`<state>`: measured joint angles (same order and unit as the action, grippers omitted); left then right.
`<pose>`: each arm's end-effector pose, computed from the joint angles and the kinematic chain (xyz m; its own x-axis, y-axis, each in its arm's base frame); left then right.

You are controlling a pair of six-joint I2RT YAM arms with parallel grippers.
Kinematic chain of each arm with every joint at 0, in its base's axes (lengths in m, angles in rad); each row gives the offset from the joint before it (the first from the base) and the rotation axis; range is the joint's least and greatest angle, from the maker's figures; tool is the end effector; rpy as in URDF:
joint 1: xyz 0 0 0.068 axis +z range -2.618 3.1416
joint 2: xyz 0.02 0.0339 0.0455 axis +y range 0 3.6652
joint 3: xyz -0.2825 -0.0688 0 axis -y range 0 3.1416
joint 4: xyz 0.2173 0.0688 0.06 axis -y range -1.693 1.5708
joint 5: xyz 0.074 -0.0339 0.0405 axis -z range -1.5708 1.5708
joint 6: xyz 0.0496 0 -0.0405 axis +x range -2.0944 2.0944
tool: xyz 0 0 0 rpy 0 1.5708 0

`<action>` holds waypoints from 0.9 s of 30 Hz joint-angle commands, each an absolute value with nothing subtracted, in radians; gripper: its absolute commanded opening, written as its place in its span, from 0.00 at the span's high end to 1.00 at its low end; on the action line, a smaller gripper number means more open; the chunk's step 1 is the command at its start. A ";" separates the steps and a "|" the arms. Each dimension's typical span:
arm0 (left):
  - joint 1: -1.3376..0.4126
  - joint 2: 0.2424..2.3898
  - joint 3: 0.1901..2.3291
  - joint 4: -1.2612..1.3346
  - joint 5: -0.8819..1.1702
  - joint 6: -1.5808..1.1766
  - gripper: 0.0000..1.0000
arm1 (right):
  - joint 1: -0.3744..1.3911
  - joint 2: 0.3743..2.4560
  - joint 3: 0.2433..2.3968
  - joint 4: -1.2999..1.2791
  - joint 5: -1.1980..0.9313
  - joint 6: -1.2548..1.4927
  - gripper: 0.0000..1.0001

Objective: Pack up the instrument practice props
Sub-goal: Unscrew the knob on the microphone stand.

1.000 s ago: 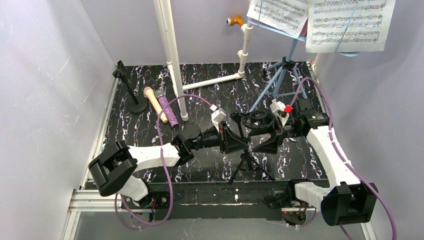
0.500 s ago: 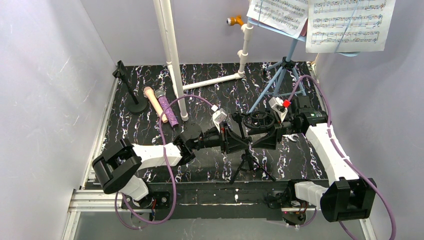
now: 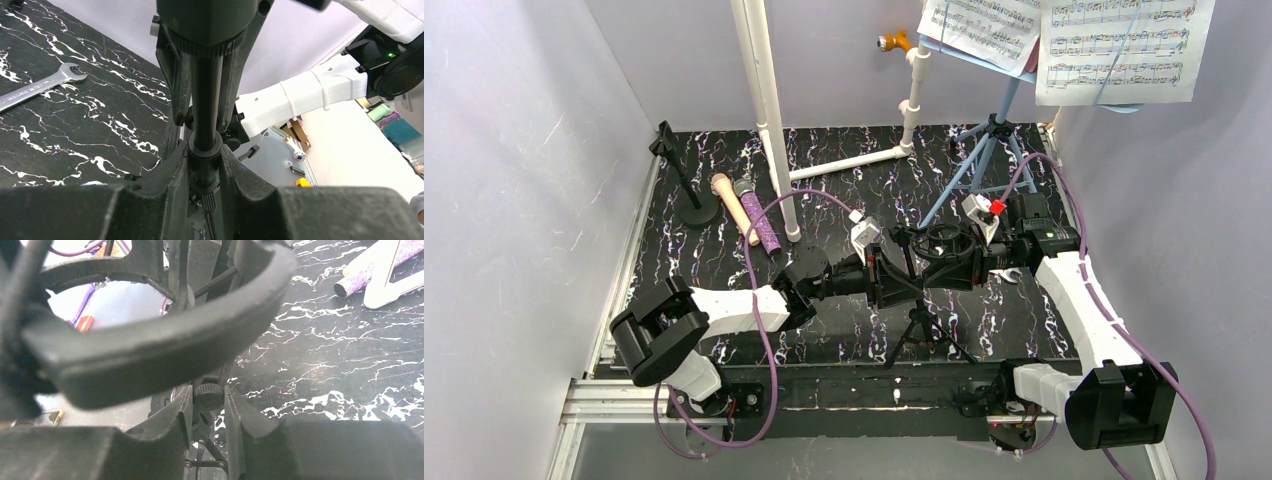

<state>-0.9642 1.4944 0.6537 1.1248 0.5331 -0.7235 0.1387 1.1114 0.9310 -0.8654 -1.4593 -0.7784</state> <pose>0.1504 -0.2609 0.3060 -0.5328 -0.2323 -0.8138 0.8445 -0.0849 -0.5287 0.1508 0.0708 0.3179 -0.2531 -0.1142 -0.9607 -0.9640 -0.0546 0.2604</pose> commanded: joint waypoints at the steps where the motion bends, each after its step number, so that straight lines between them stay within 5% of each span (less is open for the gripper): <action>1: -0.968 1.473 0.698 1.216 0.532 -0.727 1.00 | 0.137 1.082 0.916 -0.819 -1.486 -0.731 0.73; 7: -0.969 1.460 0.688 1.215 0.536 -0.690 1.00 | 0.137 1.070 0.901 -0.760 -1.485 -0.643 0.99; 19: -0.977 1.328 0.731 0.866 0.540 -0.312 1.00 | 0.131 1.096 0.857 -0.455 -1.456 -0.101 0.99; 24: -0.977 1.283 0.713 0.735 0.495 -0.154 1.00 | 0.117 1.071 0.586 0.540 -1.263 0.934 0.99; 27: -0.978 1.271 0.716 0.671 0.473 -0.105 1.00 | 0.117 1.064 0.618 0.308 -1.256 0.781 0.99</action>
<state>-0.9722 1.3579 0.6945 0.7311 0.4713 -0.2600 0.1436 1.0767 0.6117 0.1028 -1.3724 0.4892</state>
